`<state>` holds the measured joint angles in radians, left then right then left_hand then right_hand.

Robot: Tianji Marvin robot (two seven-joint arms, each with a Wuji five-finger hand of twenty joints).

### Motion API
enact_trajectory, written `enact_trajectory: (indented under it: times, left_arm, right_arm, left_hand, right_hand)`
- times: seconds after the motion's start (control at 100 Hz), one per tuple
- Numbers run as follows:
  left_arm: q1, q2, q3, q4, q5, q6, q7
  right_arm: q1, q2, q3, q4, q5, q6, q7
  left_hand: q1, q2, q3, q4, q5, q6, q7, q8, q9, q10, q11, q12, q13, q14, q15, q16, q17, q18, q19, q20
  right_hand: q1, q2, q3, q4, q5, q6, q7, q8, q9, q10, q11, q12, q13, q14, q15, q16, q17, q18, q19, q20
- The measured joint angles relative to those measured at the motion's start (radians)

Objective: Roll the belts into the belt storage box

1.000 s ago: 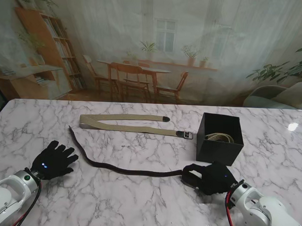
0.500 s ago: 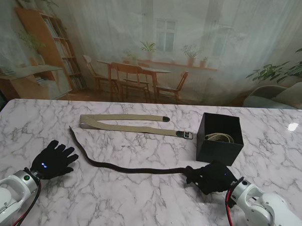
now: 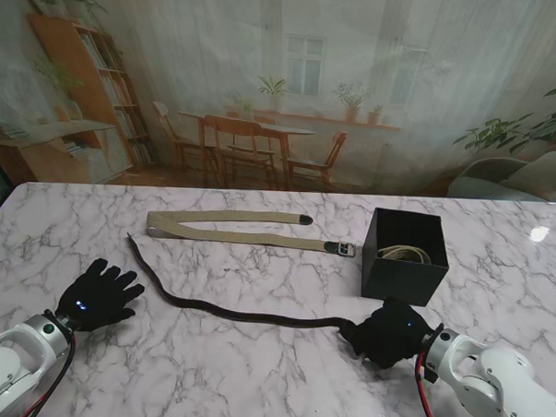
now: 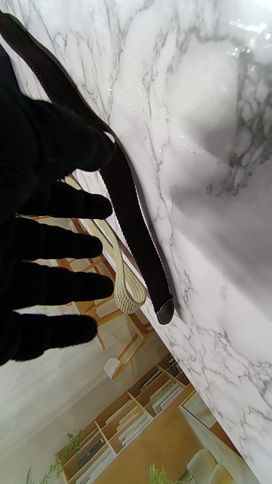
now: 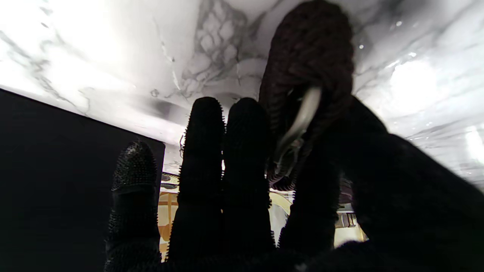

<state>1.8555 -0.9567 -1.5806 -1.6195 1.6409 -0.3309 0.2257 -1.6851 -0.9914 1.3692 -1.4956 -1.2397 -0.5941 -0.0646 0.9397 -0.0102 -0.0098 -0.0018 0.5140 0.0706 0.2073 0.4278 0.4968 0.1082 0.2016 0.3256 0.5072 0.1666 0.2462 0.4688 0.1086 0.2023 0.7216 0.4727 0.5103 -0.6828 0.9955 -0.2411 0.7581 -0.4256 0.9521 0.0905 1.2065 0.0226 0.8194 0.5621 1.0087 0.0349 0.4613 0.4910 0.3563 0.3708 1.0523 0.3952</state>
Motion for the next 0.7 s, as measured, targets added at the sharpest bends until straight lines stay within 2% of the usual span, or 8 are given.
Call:
enact_trajectory:
  times: [0.15, 0.23, 0.28, 0.37, 0.47, 0.51, 0.65, 0.7]
  left_arm:
    - [0.001, 0.000, -0.001, 0.000, 0.000, 0.003, 0.003]
    - [0.001, 0.000, -0.001, 0.000, 0.000, 0.003, 0.004]
    - [0.001, 0.000, -0.001, 0.000, 0.001, 0.003, 0.005]
    - [0.002, 0.000, -0.001, 0.000, 0.001, 0.003, 0.005]
    - [0.002, 0.000, -0.001, 0.000, 0.002, 0.003, 0.005]
    - [0.002, 0.000, -0.002, 0.000, 0.002, 0.003, 0.006]
    - [0.002, 0.000, -0.002, 0.000, 0.002, 0.003, 0.011]
    - [0.002, 0.000, -0.002, 0.000, 0.002, 0.003, 0.011]
  right_arm:
    - [-0.002, 0.003, -0.002, -0.011, -0.047, 0.005, -0.013]
    - [-0.005, 0.004, 0.001, -0.019, -0.046, 0.007, -0.010]
    - [-0.009, 0.004, 0.004, -0.025, -0.042, 0.009, -0.002]
    - [-0.020, 0.003, 0.016, -0.044, 0.000, 0.015, 0.051]
    - [-0.042, -0.003, 0.037, -0.075, 0.050, 0.028, 0.108]
    - [-0.052, -0.005, 0.045, -0.089, 0.055, 0.032, 0.120]
    - [-0.070, -0.008, 0.056, -0.108, 0.053, 0.035, 0.118]
    - [-0.075, -0.008, 0.059, -0.114, 0.057, 0.038, 0.128]
  left_hand:
    - [0.000, 0.000, 0.000, 0.000, 0.000, 0.000, 0.000, 0.000, 0.000, 0.000, 0.000, 0.000, 0.000, 0.000, 0.000, 0.000, 0.000, 0.000, 0.000, 0.000]
    - [0.000, 0.000, 0.000, 0.000, 0.000, 0.000, 0.000, 0.000, 0.000, 0.000, 0.000, 0.000, 0.000, 0.000, 0.000, 0.000, 0.000, 0.000, 0.000, 0.000]
    - [0.000, 0.000, 0.000, 0.000, 0.000, 0.000, 0.000, 0.000, 0.000, 0.000, 0.000, 0.000, 0.000, 0.000, 0.000, 0.000, 0.000, 0.000, 0.000, 0.000]
    - [0.000, 0.000, 0.000, 0.000, 0.000, 0.000, 0.000, 0.000, 0.000, 0.000, 0.000, 0.000, 0.000, 0.000, 0.000, 0.000, 0.000, 0.000, 0.000, 0.000]
    - [0.000, 0.000, 0.000, 0.000, 0.000, 0.000, 0.001, 0.000, 0.000, 0.000, 0.000, 0.000, 0.000, 0.000, 0.000, 0.000, 0.000, 0.000, 0.000, 0.000]
    - [0.000, 0.000, 0.000, 0.000, 0.000, 0.000, 0.001, 0.000, 0.000, 0.000, 0.000, 0.000, 0.000, 0.000, 0.000, 0.000, 0.000, 0.000, 0.000, 0.000]
    - [0.000, 0.000, 0.000, 0.000, 0.000, 0.000, 0.001, 0.000, 0.000, 0.000, 0.000, 0.000, 0.000, 0.000, 0.000, 0.000, 0.000, 0.000, 0.000, 0.000]
    - [0.000, 0.000, 0.000, 0.000, 0.000, 0.000, 0.001, 0.000, 0.000, 0.000, 0.000, 0.000, 0.000, 0.000, 0.000, 0.000, 0.000, 0.000, 0.000, 0.000]
  right_hand:
    - [-0.087, 0.021, -0.099, -0.003, -0.006, -0.025, -0.001, 0.047, -0.290, 0.002, 0.009, 0.096, -0.166, 0.000, 0.061, 0.060, -0.063, 0.000, -0.012, 0.038]
    - [-0.113, 0.049, -0.111, -0.003, -0.017, -0.047, -0.025, 0.061, -0.426, 0.004, -0.015, 0.112, -0.242, -0.001, 0.091, 0.062, -0.088, 0.000, -0.021, 0.054]
    - [-0.123, 0.053, -0.111, -0.003, -0.041, -0.050, -0.042, 0.074, -0.497, 0.019, -0.052, 0.108, -0.282, -0.002, 0.103, 0.062, -0.101, 0.000, -0.032, 0.057]
    - [-0.124, 0.062, -0.110, -0.003, -0.067, -0.051, -0.092, 0.110, -0.578, 0.043, -0.118, 0.056, -0.305, -0.001, 0.103, 0.047, -0.112, 0.002, -0.049, 0.068]
    - [-0.136, 0.095, -0.109, 0.013, -0.120, -0.053, -0.166, 0.125, -0.651, 0.066, -0.248, -0.076, -0.341, 0.012, 0.073, 0.010, -0.126, 0.013, -0.073, 0.069]
    - [-0.136, 0.103, -0.108, 0.015, -0.122, -0.053, -0.183, 0.126, -0.661, 0.070, -0.270, -0.092, -0.340, 0.013, 0.073, 0.000, -0.128, 0.015, -0.074, 0.069]
    - [-0.184, 0.126, -0.093, 0.094, -0.160, -0.053, -0.266, 0.174, -0.707, 0.088, -0.368, -0.211, -0.352, 0.033, -0.033, -0.048, -0.132, 0.027, -0.091, 0.077]
    - [-0.184, 0.140, -0.092, 0.105, -0.171, -0.051, -0.282, 0.193, -0.730, 0.105, -0.400, -0.251, -0.356, 0.044, -0.062, -0.070, -0.132, 0.027, -0.093, 0.077]
